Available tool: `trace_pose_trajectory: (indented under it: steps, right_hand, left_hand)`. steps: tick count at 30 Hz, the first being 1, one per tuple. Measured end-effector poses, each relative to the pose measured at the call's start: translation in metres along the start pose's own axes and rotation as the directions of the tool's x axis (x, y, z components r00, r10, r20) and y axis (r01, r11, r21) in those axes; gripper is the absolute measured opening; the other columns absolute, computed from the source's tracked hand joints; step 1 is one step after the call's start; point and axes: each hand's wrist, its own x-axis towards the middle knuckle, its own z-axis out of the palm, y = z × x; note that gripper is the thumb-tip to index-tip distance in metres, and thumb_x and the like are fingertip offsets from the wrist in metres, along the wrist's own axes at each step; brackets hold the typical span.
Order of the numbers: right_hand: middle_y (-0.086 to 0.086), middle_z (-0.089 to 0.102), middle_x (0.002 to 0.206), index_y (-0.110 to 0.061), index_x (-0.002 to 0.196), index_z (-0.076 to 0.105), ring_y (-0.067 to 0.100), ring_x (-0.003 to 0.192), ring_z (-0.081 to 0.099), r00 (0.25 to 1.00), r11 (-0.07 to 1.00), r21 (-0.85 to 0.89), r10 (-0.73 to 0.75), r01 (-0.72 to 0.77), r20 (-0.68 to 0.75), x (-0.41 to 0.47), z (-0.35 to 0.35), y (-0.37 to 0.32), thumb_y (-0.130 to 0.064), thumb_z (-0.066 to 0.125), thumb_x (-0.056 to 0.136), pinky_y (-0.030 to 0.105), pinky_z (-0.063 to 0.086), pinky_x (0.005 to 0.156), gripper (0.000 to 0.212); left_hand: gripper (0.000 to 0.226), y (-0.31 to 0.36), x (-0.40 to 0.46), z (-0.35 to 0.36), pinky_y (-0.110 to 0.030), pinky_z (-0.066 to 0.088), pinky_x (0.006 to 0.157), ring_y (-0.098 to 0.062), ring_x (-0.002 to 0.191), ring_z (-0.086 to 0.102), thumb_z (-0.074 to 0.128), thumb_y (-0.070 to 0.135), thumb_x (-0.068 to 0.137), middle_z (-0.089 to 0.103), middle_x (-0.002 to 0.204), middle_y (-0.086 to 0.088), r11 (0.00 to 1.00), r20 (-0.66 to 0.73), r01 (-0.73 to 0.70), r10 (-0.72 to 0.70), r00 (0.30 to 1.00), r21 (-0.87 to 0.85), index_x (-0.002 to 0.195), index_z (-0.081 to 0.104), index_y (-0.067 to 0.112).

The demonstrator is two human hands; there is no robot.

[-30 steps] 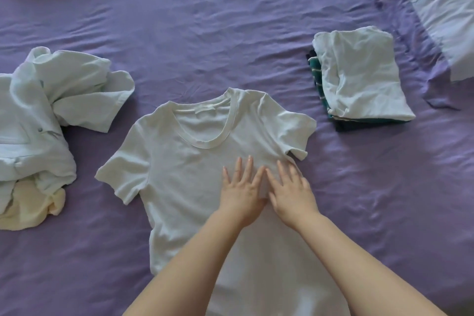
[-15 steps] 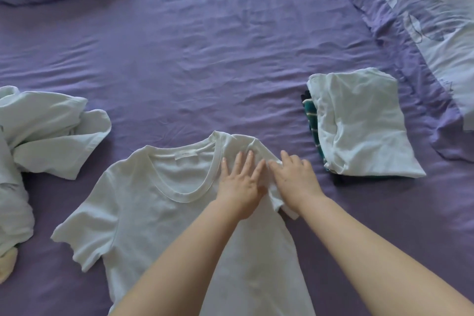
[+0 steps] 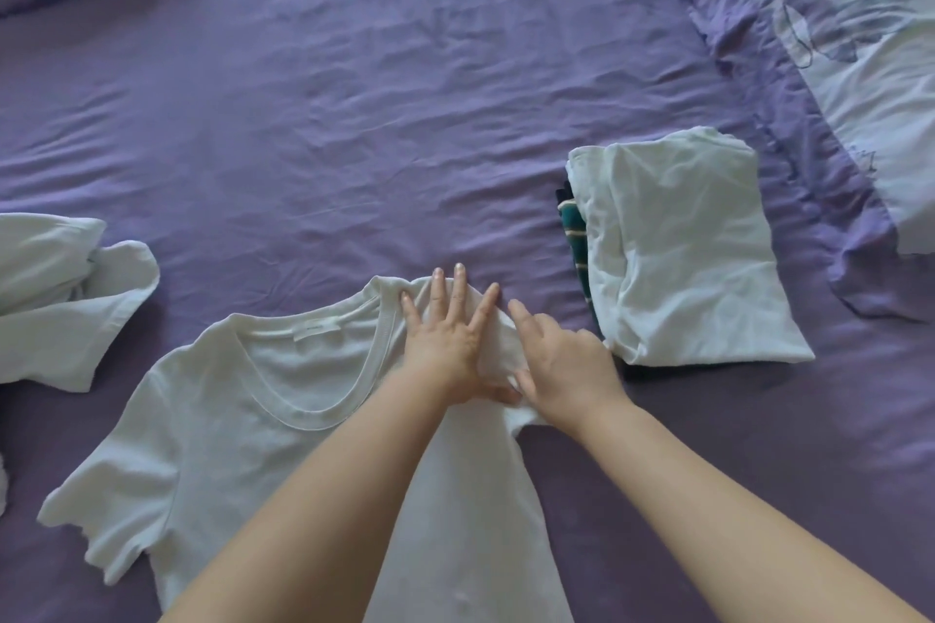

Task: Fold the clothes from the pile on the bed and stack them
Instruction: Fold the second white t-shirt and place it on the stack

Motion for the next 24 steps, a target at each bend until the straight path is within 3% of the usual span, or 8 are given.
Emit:
trace_pose_trajectory:
  steps: [4,7,9,11,13,15,20,24]
  right_hand:
    - [0.003,0.058,0.113,-0.019,0.15,0.003,0.025,0.1,0.056,0.998,0.999,-0.031,-0.022,0.02,-0.067,-0.005,0.0,-0.013,-0.024,0.047,0.09,0.036,0.033,0.081,0.074]
    - [0.001,0.057,0.112,-0.026,0.148,0.013,0.028,0.098,0.057,0.994,0.985,0.166,0.058,-0.042,-0.096,-0.007,-0.013,-0.026,-0.021,0.045,0.089,0.036,0.04,0.076,0.068]
    - [0.001,0.056,0.11,-0.03,0.147,0.015,0.031,0.089,0.059,0.987,0.955,0.279,0.132,-0.102,-0.094,-0.009,-0.021,-0.038,-0.022,0.044,0.091,0.035,0.039,0.066,0.063]
    - [0.002,0.058,0.11,-0.03,0.146,0.017,0.031,0.091,0.06,0.985,0.928,0.354,0.155,-0.117,-0.08,-0.009,-0.026,-0.056,-0.025,0.045,0.09,0.034,0.038,0.066,0.062]
    - [0.001,0.06,0.114,-0.029,0.144,0.022,0.027,0.1,0.059,0.988,0.79,0.598,0.151,-0.133,0.019,-0.011,-0.028,-0.078,-0.033,0.051,0.09,0.035,0.043,0.077,0.062]
    - [-0.003,0.058,0.121,-0.03,0.143,0.028,0.02,0.108,0.057,0.985,0.595,0.786,0.119,-0.17,0.122,-0.017,-0.025,-0.092,-0.036,0.052,0.09,0.037,0.044,0.093,0.058]
    - [0.003,0.057,0.125,-0.018,0.13,0.05,0.023,0.115,0.051,0.987,0.814,0.562,0.156,-0.15,0.038,-0.032,-0.005,-0.081,-0.01,0.039,0.093,0.038,0.043,0.093,0.04]
    - [-0.005,0.043,0.139,-0.019,0.128,0.05,0.018,0.125,0.038,0.998,0.968,0.248,-0.038,0.024,0.052,-0.044,0.019,-0.079,-0.018,0.043,0.093,0.032,0.037,0.096,0.035]
  left_hand:
    - [0.121,-0.001,-0.001,-0.011,-0.063,-0.007,0.109,-0.031,0.14,-0.029,0.057,0.082,0.06,-0.031,0.153,-0.007,1.0,0.03,-0.014,0.015,0.999,-0.016,0.146,-0.016,0.038]
    - [0.101,-0.016,-0.013,-0.025,-0.051,0.001,0.116,-0.027,0.144,-0.02,0.062,0.067,0.073,-0.022,0.157,-0.005,0.992,-0.018,-0.05,0.048,0.999,-0.112,0.149,0.004,0.038]
    - [0.075,-0.03,-0.027,-0.031,-0.043,0.016,0.115,-0.029,0.144,0.003,0.062,0.046,0.084,0.003,0.158,-0.009,0.983,-0.177,-0.053,0.021,0.984,-0.174,0.147,0.025,0.03]
    - [0.043,-0.044,-0.042,-0.033,-0.043,0.038,0.099,-0.031,0.124,0.036,0.059,0.021,0.088,0.043,0.137,-0.012,0.939,-0.386,-0.026,-0.115,0.915,-0.343,0.13,0.052,0.017]
    - [0.024,-0.058,-0.051,-0.034,-0.039,0.045,0.085,-0.03,0.103,0.054,0.054,0.01,0.09,0.062,0.11,-0.01,0.815,-0.378,0.016,-0.286,0.88,-0.58,0.112,0.064,0.01]
    - [0.02,-0.067,-0.058,-0.034,-0.036,0.047,0.082,-0.028,0.096,0.061,0.052,0.015,0.093,0.067,0.1,-0.008,0.686,-0.209,0.08,-0.329,0.921,-0.724,0.107,0.065,0.012]
    - [0.027,-0.064,-0.072,-0.023,-0.032,0.041,0.089,-0.025,0.115,0.048,0.052,0.017,0.093,0.059,0.12,-0.002,0.869,-0.296,-0.03,-0.136,0.945,-0.493,0.117,0.064,0.019]
    - [0.039,-0.048,-0.081,-0.001,-0.041,0.011,0.116,-0.027,0.145,0.005,0.052,0.044,0.091,0.022,0.156,0.0,0.982,-0.154,-0.092,0.066,0.986,-0.166,0.129,0.052,0.037]
